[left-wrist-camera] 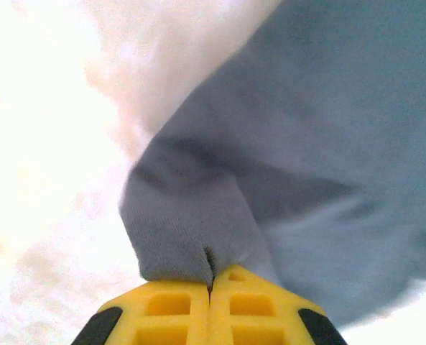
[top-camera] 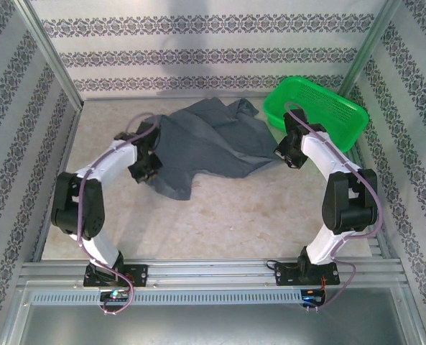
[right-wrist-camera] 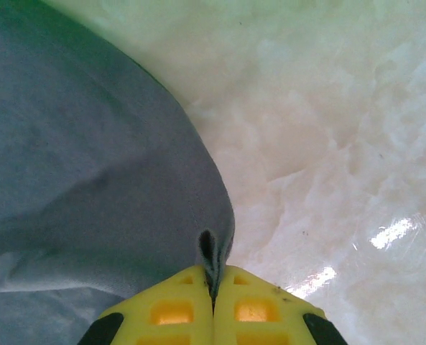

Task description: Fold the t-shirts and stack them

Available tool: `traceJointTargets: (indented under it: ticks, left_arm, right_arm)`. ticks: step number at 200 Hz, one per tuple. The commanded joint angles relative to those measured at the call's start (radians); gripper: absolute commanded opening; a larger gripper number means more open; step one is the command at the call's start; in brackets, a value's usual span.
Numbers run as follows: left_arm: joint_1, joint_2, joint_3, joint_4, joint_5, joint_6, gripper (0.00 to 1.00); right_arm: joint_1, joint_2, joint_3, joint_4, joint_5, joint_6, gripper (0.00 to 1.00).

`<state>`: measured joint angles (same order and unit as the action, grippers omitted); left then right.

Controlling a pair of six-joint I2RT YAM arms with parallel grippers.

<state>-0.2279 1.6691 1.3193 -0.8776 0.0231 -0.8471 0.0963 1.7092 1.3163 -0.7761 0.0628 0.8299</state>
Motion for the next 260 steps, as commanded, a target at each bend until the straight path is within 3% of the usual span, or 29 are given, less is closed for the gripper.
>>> traceJointTargets:
  ticks: [1,21,40,61,77,92,110,124,146,181,213,260]
  left_arm:
    - [-0.007,-0.097,0.105,-0.121,-0.047,0.041,0.00]
    - [-0.072,-0.108,0.106,-0.097,0.057,0.019,0.00]
    - [-0.193,-0.079,0.075,-0.038,0.206,0.012,0.00]
    - [-0.327,-0.030,0.032,0.004,0.289,0.031,0.00]
    - [-0.356,0.004,-0.024,0.024,0.367,0.039,0.00]
    - [-0.346,0.017,-0.040,0.006,0.368,0.074,0.01]
    - [-0.326,0.015,-0.030,-0.022,0.343,0.102,0.40]
    - [-0.305,-0.007,-0.022,-0.045,0.281,0.102,0.52]
    - [-0.235,-0.081,-0.071,-0.037,0.193,0.038,0.52]
    - [-0.087,-0.162,-0.236,0.118,0.204,-0.092,0.45]
    - [0.021,-0.066,-0.289,0.296,0.302,-0.138,0.42]
    - [0.027,0.107,-0.218,0.347,0.320,-0.151,0.39]
  right_arm:
    - [0.005,0.001,0.045,-0.030,0.020,-0.021,0.00]
    - [-0.014,-0.008,0.054,-0.037,0.040,-0.024,0.00]
    - [-0.035,-0.014,0.062,-0.044,0.064,-0.031,0.00]
    - [-0.054,-0.008,0.067,-0.049,0.070,-0.042,0.00]
    - [-0.059,0.005,0.073,-0.055,0.066,-0.048,0.00]
    - [-0.060,0.015,0.072,-0.057,0.059,-0.051,0.00]
    - [-0.058,0.023,0.069,-0.057,0.054,-0.051,0.00]
    - [-0.055,0.028,0.068,-0.061,0.052,-0.056,0.00]
    - [-0.055,0.031,0.067,-0.066,0.059,-0.065,0.00]
    - [-0.056,0.034,0.075,-0.064,0.064,-0.089,0.00]
    - [-0.056,0.041,0.076,-0.057,0.038,-0.097,0.00]
    - [-0.055,0.046,0.072,-0.055,0.026,-0.094,0.00]
